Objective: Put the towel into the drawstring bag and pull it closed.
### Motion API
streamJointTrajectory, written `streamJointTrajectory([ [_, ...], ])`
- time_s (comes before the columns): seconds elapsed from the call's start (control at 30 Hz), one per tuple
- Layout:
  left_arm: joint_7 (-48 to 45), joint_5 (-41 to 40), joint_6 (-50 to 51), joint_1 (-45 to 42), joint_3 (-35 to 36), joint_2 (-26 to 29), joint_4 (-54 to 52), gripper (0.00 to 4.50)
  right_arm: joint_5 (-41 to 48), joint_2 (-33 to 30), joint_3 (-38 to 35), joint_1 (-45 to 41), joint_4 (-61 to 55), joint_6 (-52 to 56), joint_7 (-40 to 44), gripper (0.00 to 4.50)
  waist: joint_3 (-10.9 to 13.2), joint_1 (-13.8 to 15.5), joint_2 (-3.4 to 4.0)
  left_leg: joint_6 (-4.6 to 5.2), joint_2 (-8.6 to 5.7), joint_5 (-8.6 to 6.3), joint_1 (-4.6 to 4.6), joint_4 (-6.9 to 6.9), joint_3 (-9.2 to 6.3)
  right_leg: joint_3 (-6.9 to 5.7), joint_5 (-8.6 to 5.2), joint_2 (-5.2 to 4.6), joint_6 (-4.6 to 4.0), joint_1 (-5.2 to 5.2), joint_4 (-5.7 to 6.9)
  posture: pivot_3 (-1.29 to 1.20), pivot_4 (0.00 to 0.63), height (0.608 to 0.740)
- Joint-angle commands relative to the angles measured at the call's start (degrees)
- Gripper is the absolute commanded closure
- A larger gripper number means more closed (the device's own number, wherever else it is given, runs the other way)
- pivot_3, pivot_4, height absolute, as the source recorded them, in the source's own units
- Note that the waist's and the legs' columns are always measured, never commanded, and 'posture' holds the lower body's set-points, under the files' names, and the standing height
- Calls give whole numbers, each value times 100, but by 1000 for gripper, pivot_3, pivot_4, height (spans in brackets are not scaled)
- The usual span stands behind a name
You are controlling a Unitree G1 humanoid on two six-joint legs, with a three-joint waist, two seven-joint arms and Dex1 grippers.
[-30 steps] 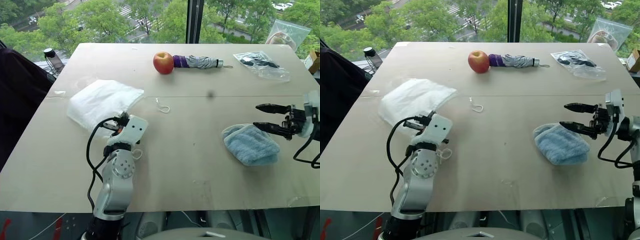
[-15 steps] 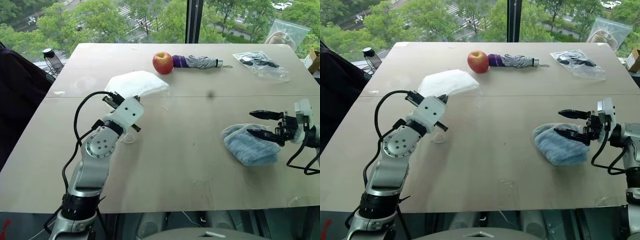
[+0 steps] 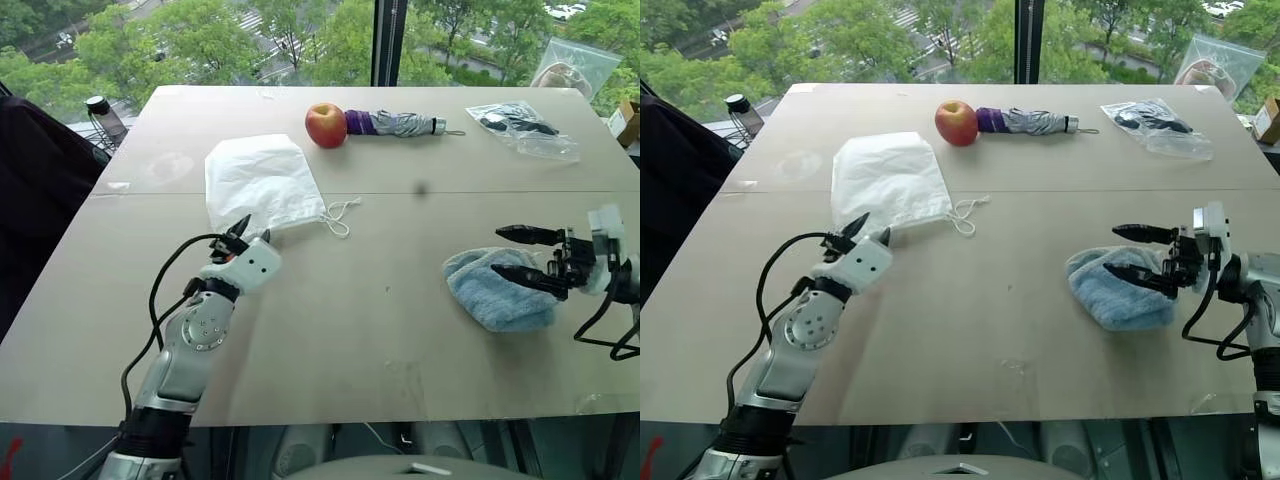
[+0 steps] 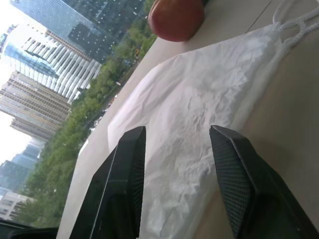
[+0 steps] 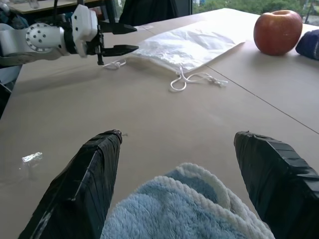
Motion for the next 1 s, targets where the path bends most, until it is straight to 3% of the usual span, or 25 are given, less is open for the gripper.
streamJointTrajectory([
  [0.03,149,-10,-391,-102,182,195,401,2446,139,-83,-167,-33,-289,78,1,646,0,1,0,0,0,0,0,0,0,-1,0,0,0,0,0,0,150,740],
  [0.47,174,-176,-996,-670,215,395,1460,2446,114,-90,-226,27,-338,81,-50,646,-1,4,1,0,-2,0,-13,0,-1,-4,9,-6,14,-11,-1,0,150,740],
  [0.63,-113,-420,-1037,-593,204,437,1517,2446,112,-75,-232,39,-361,67,-95,646,-2,-4,2,-1,-3,1,-62,5,-3,-6,18,-4,24,-58,4,0,150,740],
  [0.97,-728,-1062,-1059,-264,305,426,1306,2446,82,-50,-195,-5,-303,13,-113,646,-4,-2,5,-1,-4,1,-62,8,-4,-8,18,-7,23,-57,3,0,150,740],
  [1.0,-726,-1086,-1062,-240,335,417,1298,2187,84,-57,-200,-4,-294,12,-106,646,-4,-5,5,-1,-4,1,-62,8,-4,-7,18,-7,23,-57,3,0,150,740],
])
